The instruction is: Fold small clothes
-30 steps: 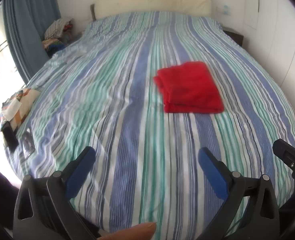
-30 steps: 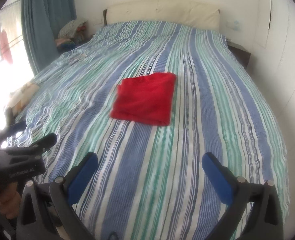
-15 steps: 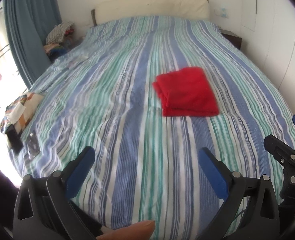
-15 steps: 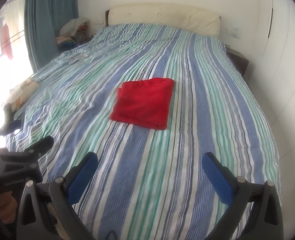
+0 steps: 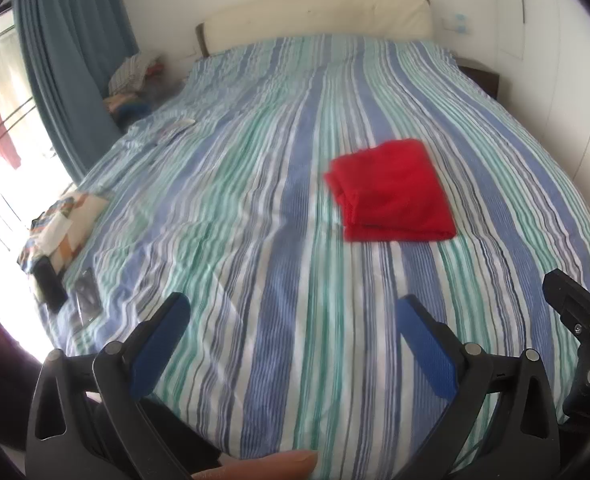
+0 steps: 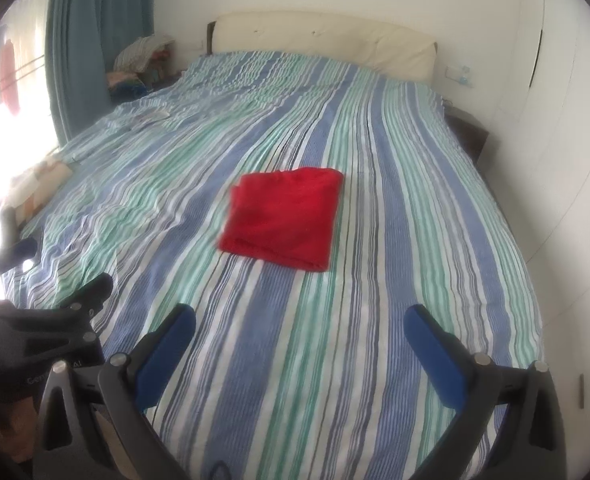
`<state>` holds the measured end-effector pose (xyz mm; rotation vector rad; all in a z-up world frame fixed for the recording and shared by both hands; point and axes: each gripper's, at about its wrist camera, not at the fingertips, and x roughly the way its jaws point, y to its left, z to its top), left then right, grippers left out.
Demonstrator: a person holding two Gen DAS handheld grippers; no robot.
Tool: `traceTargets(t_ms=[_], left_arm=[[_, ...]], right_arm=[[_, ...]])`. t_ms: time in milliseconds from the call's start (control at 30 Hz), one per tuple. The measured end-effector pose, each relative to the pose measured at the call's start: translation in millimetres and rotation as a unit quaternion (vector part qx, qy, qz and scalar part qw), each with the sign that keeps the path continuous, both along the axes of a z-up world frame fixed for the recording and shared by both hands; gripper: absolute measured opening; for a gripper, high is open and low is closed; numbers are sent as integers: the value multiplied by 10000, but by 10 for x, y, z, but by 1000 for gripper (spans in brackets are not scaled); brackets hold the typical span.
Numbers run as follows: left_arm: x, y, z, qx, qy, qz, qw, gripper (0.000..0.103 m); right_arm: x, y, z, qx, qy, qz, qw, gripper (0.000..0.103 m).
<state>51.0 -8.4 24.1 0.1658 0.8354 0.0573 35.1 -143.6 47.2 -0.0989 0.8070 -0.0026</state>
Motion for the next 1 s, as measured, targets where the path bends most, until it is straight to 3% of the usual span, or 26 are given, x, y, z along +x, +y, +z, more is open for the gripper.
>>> traceTargets(t_ms=[133,300,633,1000], left_arm=[[2,11,43,-184,64,-73,9998,103],[11,-67,40,108,21,-54,9999,103],[27,-62,87,-219,90,-141,9996,102],[10,-66,134,-305,66,-161,9994,102]], right_arm=[[9,-20,21,15,19,-34,10000,102],[15,-60,32,10,35,-91,10000,102],[16,-62,40,-69,53,-112,9999,102],[-4,-51,112,-36,-5,-77,10000,102]])
